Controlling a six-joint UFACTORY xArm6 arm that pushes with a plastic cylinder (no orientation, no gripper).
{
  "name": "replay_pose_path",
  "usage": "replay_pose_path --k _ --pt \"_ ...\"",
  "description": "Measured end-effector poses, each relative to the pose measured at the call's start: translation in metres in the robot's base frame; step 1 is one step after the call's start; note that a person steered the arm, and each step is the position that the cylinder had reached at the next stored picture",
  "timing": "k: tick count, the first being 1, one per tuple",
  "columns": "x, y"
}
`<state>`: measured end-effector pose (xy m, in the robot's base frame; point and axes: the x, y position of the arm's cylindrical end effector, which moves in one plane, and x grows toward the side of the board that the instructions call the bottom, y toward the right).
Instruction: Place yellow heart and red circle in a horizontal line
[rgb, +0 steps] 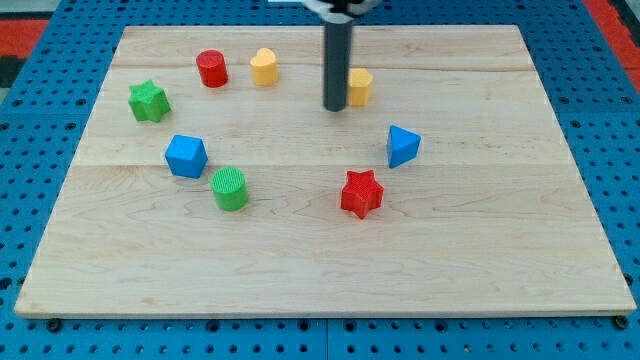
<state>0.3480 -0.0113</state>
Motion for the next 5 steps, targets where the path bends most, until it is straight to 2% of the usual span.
replay_pose_path --k 1,3,4,5 --pt "-0.001 -0.089" --pt "-0.026 -0.076" --pt "-0.065 -0.077" --pt "-0.074 -0.074"
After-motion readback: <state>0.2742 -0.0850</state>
